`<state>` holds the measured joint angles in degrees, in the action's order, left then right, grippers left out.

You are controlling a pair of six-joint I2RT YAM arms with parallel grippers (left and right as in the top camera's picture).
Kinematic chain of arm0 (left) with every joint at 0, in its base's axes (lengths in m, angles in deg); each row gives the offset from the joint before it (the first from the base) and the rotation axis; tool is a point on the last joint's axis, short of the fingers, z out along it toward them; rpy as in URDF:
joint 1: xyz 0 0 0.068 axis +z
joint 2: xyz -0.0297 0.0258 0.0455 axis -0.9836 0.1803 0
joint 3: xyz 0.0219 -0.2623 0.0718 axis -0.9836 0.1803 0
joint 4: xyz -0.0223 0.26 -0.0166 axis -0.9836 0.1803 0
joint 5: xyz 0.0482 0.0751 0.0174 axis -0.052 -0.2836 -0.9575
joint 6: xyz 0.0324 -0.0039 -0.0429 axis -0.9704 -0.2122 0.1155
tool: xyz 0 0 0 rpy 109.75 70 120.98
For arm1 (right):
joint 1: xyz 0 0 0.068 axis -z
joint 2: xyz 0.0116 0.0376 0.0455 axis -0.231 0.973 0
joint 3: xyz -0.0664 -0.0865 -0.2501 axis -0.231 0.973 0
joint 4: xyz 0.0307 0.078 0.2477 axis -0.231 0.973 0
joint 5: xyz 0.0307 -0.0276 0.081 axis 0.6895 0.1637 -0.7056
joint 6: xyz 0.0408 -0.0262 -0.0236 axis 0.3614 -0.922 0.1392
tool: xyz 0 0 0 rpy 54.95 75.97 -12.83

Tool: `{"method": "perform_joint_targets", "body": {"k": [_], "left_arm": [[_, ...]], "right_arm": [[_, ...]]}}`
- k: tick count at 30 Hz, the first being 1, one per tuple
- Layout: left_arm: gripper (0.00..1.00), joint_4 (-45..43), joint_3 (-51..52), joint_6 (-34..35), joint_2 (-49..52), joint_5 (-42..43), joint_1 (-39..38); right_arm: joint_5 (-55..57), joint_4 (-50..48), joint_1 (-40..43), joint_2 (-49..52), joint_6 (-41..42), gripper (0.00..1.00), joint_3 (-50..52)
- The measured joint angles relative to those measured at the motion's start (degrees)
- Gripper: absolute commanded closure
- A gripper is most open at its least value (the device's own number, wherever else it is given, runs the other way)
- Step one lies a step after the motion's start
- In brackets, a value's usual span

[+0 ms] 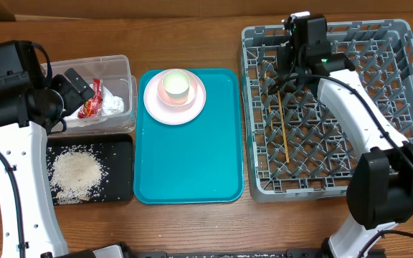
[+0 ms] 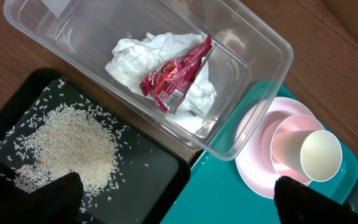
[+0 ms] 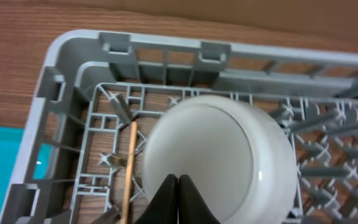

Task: Sort waste into correct bins and load items into the dishwasher
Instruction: 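Move the right gripper over the white cup on the teal tray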

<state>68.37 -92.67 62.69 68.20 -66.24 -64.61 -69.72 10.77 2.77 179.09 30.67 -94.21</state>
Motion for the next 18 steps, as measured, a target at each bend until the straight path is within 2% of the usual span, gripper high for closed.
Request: {"method": "perform_joint_targets", "body": {"k": [3, 9, 13, 16, 18], "left_arm": [[0.00, 0.00, 0.00, 0.00, 0.00, 0.00, 0.00], [0.00, 0.00, 0.00, 0.00, 0.00, 0.00, 0.00], [0.00, 0.00, 0.00, 0.00, 0.00, 0.00, 0.00], [0.00, 0.00, 0.00, 0.00, 0.00, 0.00, 0.00], [0.00, 0.00, 0.00, 0.00, 0.00, 0.02, 0.00]], "right_arm": [[-2.45, 1.68, 0.92, 0.00, 2.23, 0.93, 0.00], [-21.70, 2.60, 0.59, 0.00, 5.33, 0.86, 0.00], [-28.87, 0.04, -3.93, 0.00, 8.13, 0.81, 0.00], [-29.77, -1.51, -9.99, 0.00, 9.27, 0.67, 0.00], [-28.89, -1.55, -14.10, 0.00, 9.46, 0.65, 0.00]]}}
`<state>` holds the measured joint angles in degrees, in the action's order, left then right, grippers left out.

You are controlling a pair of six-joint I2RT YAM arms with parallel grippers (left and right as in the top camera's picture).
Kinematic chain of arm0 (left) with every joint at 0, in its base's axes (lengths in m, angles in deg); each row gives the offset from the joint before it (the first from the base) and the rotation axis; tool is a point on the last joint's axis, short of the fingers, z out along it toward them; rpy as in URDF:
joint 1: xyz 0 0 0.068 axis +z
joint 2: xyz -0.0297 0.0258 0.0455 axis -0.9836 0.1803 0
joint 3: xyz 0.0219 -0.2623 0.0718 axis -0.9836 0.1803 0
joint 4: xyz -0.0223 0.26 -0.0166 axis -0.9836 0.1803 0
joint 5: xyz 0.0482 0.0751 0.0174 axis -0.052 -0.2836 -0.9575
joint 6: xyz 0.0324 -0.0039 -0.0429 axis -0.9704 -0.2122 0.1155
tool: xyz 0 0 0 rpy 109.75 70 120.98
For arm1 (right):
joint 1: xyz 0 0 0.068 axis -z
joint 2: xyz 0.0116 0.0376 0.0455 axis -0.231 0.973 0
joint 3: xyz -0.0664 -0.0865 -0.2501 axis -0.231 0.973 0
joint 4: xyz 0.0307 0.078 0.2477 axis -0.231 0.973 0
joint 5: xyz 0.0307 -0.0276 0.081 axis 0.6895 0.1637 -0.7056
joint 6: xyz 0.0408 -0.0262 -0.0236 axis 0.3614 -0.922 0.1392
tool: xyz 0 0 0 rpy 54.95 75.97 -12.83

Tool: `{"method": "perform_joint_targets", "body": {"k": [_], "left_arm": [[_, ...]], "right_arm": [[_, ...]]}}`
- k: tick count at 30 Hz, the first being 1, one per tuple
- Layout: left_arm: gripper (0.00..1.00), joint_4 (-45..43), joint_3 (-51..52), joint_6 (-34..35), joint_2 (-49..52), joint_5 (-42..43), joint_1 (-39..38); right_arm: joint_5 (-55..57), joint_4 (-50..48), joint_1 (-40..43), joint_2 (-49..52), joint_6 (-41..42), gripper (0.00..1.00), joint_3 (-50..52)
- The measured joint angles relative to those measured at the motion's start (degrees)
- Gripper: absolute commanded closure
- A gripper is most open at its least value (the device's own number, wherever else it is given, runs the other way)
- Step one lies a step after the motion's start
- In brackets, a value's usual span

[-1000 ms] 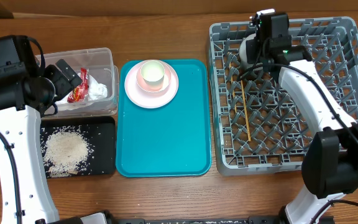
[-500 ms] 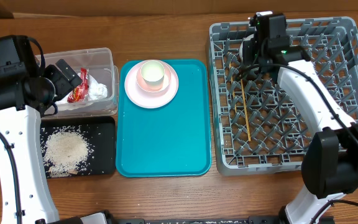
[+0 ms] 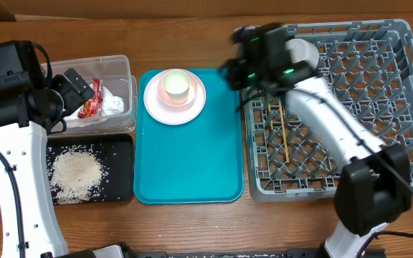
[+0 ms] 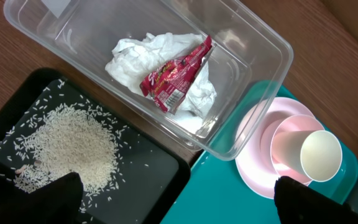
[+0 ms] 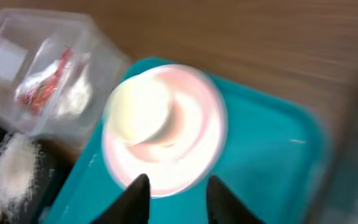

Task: Sort waste into correct bins and load items into the dishwasher
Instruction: 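Move the right gripper over the white cup on the teal tray, then lower the right gripper and grasp the white cup's rim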

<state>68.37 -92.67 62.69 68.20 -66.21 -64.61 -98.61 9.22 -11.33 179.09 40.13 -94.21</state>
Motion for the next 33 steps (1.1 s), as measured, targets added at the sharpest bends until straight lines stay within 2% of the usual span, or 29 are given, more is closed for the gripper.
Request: {"method": "perform_joint_targets", "body": {"k": [6, 12, 21, 33], "left_arm": [[0.00, 0.02, 0.00, 0.00, 0.00, -0.02, 0.00], [0.00, 0.00, 0.00, 0.00, 0.00, -0.02, -0.02], [0.00, 0.00, 0.00, -0.02, 0.00, -0.02, 0.00], [0.00, 0.00, 0.00, 0.00, 0.00, -0.02, 0.00]], "right_arm": [[6.49, 5.57, -10.71, 0.15, -1.29, 0.63, -1.55], [15.34, 8.87, -15.28, 0.31, -5.05, 0.63, -10.84], [19.19, 3.80, -17.75, 1.81, -8.24, 0.58, -13.40], [20.00, -2.71, -17.77, 16.37, -12.96, 0.57, -13.40]]}}
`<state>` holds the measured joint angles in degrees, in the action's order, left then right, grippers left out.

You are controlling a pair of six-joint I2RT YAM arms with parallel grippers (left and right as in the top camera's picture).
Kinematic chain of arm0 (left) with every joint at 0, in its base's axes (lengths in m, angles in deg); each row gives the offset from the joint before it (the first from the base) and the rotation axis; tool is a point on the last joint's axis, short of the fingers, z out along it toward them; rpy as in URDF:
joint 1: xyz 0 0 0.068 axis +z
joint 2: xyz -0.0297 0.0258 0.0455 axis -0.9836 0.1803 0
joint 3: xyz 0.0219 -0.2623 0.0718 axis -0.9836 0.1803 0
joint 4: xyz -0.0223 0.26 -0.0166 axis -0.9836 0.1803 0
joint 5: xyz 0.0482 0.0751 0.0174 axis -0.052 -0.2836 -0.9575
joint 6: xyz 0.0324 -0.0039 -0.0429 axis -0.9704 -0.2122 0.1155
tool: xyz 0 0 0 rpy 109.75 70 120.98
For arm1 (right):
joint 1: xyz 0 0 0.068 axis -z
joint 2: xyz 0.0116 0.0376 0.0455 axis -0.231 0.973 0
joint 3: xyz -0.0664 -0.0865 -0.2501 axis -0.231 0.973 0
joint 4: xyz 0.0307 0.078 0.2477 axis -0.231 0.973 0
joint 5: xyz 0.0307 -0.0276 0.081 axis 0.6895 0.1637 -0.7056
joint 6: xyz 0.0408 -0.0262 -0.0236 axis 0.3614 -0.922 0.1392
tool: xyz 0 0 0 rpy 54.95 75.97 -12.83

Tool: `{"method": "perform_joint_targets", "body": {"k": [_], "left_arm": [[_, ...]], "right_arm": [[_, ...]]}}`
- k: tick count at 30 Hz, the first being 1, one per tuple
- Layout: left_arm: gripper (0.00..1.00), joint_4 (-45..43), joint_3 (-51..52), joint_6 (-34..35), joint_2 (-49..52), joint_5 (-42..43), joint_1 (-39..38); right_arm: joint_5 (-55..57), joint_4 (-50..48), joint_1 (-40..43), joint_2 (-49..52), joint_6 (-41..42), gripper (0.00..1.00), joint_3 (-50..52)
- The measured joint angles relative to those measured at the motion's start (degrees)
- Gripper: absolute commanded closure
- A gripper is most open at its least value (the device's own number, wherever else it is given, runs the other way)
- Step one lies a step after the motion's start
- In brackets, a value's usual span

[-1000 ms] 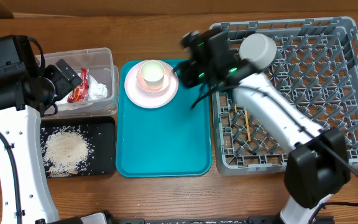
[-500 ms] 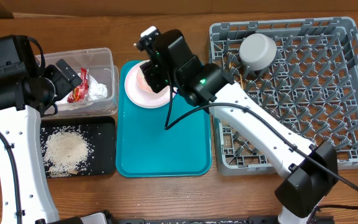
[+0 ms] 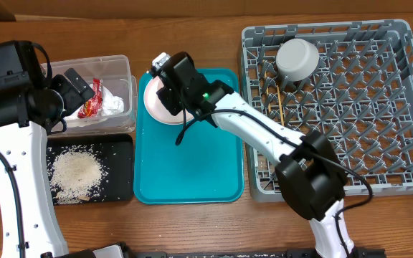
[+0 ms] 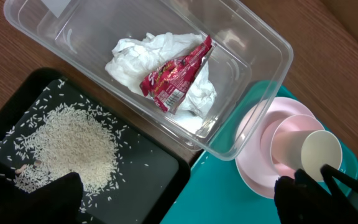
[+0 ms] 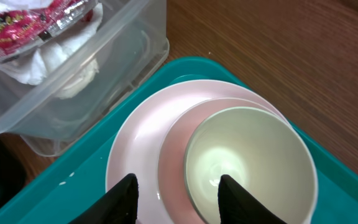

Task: Sort waste into correct bins and load items into the dishwasher
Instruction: 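Lower the right gripper and grasp the white cup's rim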

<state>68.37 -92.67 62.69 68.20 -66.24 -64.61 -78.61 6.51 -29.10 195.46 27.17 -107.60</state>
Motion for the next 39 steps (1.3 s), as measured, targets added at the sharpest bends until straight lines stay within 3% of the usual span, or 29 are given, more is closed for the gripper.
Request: {"method": "perform_joint_targets", "body": {"k": [6, 15, 20, 23, 33, 39], "left_arm": [[0.00, 0.00, 0.00, 0.00, 0.00, 0.02, 0.00], [0.00, 0.00, 0.00, 0.00, 0.00, 0.02, -0.02], [0.00, 0.00, 0.00, 0.00, 0.00, 0.00, 0.00], [0.00, 0.00, 0.00, 0.00, 0.00, 0.00, 0.00], [0.00, 0.00, 0.00, -0.02, 0.00, 0.00, -0.02], [0.00, 0.00, 0.00, 0.00, 0.00, 0.00, 0.00]], "right_arm": [[0.00, -1.79, 0.00, 1.64, -1.05, 0.59, 0.00], [0.13, -1.79, 0.00, 3.43, -1.62, 0.85, 0.00], [0.26, -1.77, 0.00, 3.43, -1.73, 0.87, 0.00], [0.28, -2.21, 0.00, 3.43, -1.73, 0.96, 0.00], [0.37, -4.35, 0.00, 1.22, -1.44, 0.96, 0.02], [-0.04, 1.95, 0.81, -12.13, 4.63, 0.96, 0.02]]}}
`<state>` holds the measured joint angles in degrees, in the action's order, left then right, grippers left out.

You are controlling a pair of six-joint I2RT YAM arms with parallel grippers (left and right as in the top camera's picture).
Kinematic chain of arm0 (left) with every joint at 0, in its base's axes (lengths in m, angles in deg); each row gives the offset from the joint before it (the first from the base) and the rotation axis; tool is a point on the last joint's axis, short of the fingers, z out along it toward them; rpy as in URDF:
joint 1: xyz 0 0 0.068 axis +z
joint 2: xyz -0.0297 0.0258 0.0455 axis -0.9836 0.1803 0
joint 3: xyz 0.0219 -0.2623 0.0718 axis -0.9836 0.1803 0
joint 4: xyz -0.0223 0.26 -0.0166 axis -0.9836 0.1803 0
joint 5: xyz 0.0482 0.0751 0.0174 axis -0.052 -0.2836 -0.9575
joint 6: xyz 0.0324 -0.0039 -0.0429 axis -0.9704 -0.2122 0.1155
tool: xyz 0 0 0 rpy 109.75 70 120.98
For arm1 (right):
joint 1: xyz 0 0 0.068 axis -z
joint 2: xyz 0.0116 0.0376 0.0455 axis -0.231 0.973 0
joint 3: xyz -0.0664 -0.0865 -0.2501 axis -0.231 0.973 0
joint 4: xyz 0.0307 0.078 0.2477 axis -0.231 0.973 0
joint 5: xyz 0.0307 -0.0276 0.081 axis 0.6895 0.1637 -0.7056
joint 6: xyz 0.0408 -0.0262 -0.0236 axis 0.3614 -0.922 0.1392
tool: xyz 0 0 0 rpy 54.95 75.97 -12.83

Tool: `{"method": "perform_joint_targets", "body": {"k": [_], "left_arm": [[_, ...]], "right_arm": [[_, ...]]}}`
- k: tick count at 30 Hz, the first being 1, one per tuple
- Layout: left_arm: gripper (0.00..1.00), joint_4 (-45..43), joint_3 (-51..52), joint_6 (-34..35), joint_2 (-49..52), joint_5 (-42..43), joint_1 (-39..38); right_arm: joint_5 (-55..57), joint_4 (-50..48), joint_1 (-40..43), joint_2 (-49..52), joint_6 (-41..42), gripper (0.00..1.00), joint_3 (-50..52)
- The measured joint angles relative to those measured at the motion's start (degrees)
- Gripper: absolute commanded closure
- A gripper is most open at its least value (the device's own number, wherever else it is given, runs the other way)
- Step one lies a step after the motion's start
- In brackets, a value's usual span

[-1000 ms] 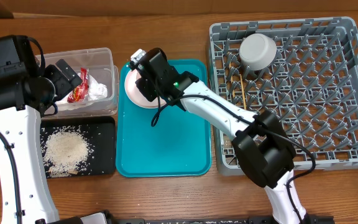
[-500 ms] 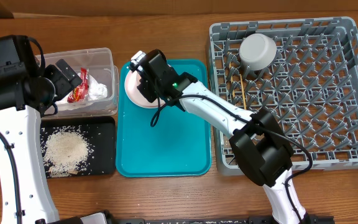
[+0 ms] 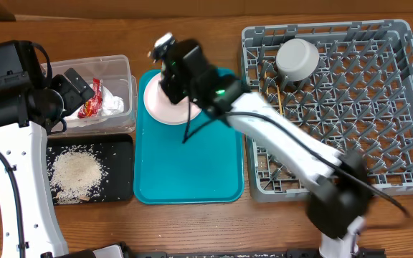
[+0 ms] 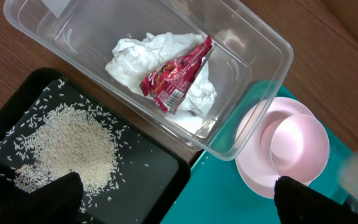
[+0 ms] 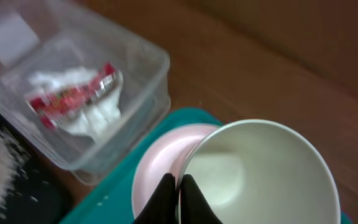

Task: Sort waste into correct bins and load items into the dishwasher
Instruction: 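Lower the right gripper and grasp the white cup's rim, then carry the white cup with the right gripper into the rack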

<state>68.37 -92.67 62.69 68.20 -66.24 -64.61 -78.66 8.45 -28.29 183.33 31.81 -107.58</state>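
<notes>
My right gripper point(image 5: 178, 188) is shut on the near rim of a white cup point(image 5: 260, 168) and holds it tilted above the pink bowl point(image 4: 299, 144). That bowl sits on a pink plate point(image 3: 156, 104) at the far left of the teal tray point(image 3: 188, 158). In the overhead view the right gripper point(image 3: 174, 75) hides the cup. The grey dish rack point(image 3: 335, 107) holds an upturned white bowl point(image 3: 297, 59) and chopsticks point(image 3: 282, 122). My left gripper point(image 4: 179, 208) hangs open above the bins, nothing between its fingers.
A clear bin point(image 3: 95, 89) left of the tray holds a red wrapper point(image 4: 176, 74) and crumpled tissue point(image 4: 135, 59). In front of it, a black tray point(image 3: 117, 183) carries loose rice point(image 3: 77, 172). The rack fills the table's right side.
The right gripper was open around the cup's rim as the cup sat in the pink bowl. It is now shut on the rim, with the cup lifted off the bowl. The left arm is unmoved.
The right gripper was shut on the white bowl in the rack's far left corner. It was then open near the tray, the bowl left in the rack. It then stood open around the cup's rim, and now holds the cup up.
</notes>
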Motion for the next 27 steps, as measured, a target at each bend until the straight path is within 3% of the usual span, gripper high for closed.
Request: {"method": "perform_joint_targets", "body": {"k": [6, 13, 21, 27], "left_arm": [[0.00, 0.00, 0.00, 0.00, 0.00, 0.00, 0.00], [0.00, 0.00, 0.00, 0.00, 0.00, 0.00, -0.02], [0.00, 0.02, 0.00, 0.00, 0.00, 0.02, -0.02], [0.00, 0.00, 0.00, 0.00, 0.00, 0.00, 0.00]], "right_arm": [[-6.64, 10.62, 5.25, -13.44, 6.40, 0.96, -0.59], [-22.77, 22.38, 17.57, -15.21, 11.87, 0.96, 0.20], [-46.25, 13.84, 32.89, -14.86, 13.20, 0.96, 9.81], [-58.55, -4.85, 37.16, -13.70, 17.42, 0.96, 20.52]]}}
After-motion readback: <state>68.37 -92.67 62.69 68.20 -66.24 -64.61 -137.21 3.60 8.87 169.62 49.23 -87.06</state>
